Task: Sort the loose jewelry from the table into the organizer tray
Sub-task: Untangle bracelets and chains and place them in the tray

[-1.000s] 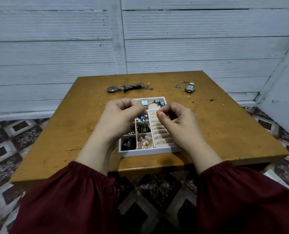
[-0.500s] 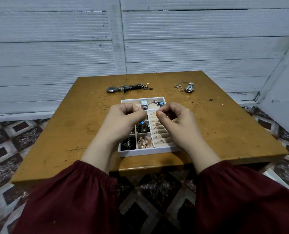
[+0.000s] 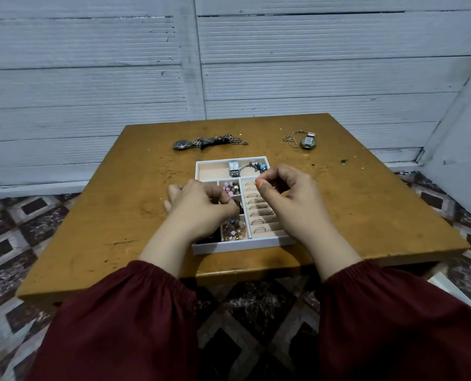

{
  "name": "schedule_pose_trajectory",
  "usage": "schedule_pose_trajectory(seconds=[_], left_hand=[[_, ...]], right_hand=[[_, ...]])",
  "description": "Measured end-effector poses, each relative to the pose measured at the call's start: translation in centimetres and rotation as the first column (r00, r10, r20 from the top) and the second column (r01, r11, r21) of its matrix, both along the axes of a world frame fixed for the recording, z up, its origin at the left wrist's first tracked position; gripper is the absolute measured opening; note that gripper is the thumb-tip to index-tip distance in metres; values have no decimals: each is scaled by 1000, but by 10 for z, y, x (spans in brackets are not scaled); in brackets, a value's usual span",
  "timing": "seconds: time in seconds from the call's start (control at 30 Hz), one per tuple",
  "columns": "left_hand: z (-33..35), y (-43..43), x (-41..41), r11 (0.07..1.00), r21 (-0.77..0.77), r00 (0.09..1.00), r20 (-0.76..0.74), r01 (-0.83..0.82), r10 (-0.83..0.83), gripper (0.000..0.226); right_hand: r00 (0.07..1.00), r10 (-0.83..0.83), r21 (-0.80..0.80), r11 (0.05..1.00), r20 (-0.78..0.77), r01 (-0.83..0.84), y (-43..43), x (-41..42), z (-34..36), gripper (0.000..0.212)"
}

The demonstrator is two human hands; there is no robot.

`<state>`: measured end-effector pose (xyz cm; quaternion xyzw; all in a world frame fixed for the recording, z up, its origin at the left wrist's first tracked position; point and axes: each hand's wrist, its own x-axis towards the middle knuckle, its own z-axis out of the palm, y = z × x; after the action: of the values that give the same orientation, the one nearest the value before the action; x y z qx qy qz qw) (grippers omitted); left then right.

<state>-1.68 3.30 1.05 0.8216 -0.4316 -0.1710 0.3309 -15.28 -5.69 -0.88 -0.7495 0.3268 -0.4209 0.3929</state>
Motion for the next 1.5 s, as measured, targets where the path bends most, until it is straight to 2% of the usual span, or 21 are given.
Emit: schedule_pose_trajectory(seconds=[0.23, 0.57, 0.73, 0.93, 1.0, 1.23, 1.4, 1.5], left_hand=[[-6, -4, 4, 990, 140, 998, 53, 23, -30, 12], [-6, -2, 4, 988, 145, 992, 103, 57, -72, 14], [-4, -2, 3, 996, 72, 993, 95, 60, -67, 11], [-1, -4, 1, 995, -95, 997, 77, 37, -30, 7], [-3, -6, 2, 988, -152, 997, 74, 35, -24, 12], [-6, -16, -1, 959, -278, 994, 101, 55, -28, 8], [-2, -30, -2, 929, -364, 994, 107, 64, -27, 18], [0, -42, 3, 912, -408, 998, 48, 50, -33, 9]], right_hand=[[1000, -7, -2, 1000, 7, 7, 0, 0, 0, 6], [1000, -17, -14, 1000, -22, 17, -1, -1, 0, 8], [1000, -20, -6, 1000, -20, 19, -2, -1, -1, 8], [1000, 4, 29, 1000, -7, -4, -1, -3, 0, 5], [1000, 11, 39, 999, 6, -11, -2, -5, 1, 5], [1000, -6, 26, 1000, 3, 6, -10, -7, 0, 7], [999, -31, 2, 1000, -15, 31, -23, -6, -2, 11], [999, -48, 8, 999, -17, 48, -36, -6, -4, 9]])
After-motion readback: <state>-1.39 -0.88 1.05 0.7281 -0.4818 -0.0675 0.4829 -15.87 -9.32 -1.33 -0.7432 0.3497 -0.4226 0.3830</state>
